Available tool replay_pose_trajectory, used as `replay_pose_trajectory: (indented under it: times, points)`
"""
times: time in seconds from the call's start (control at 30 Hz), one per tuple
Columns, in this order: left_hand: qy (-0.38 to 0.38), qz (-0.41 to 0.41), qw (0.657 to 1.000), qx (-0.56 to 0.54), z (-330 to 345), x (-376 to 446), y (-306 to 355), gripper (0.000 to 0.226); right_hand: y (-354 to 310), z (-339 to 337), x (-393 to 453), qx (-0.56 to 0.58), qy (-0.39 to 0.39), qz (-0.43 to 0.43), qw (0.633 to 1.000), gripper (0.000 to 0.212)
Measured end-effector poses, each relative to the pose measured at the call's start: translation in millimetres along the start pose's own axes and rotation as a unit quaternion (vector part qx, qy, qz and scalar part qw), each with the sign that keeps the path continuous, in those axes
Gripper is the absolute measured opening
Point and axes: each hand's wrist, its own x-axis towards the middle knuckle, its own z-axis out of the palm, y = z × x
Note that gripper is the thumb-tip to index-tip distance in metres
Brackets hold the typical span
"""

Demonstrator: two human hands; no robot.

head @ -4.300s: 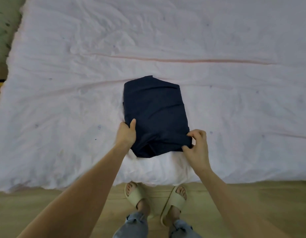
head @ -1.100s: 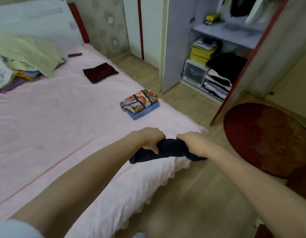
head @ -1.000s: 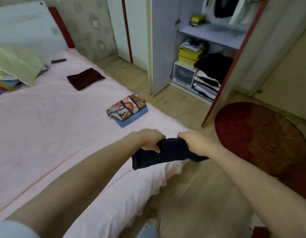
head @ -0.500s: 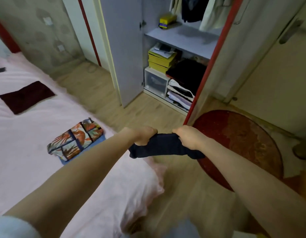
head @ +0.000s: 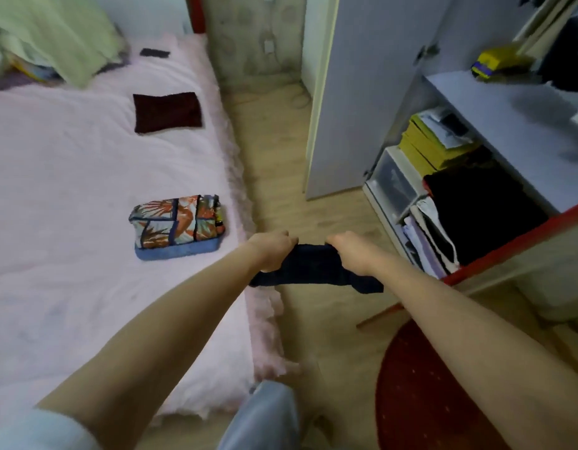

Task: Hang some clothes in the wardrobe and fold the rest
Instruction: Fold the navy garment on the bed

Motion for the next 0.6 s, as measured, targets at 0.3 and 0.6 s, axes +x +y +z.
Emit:
replay_pose_trajectory:
  times: [0.3,0.6]
  points:
    - [0.046,-0.156,0.986,-0.039,9.3,39.6,-101.2,0.038,-26.3,-39.1,150.7,-0.046,-0.063,-0.162,0.984,0.015]
    - [0.069,-0.33,0.929,-0.153,10.7,10.2,-204.6,0.046,-120.9,-83.2,290.4,-0.057,-0.159,-0.299,0.939,0.028]
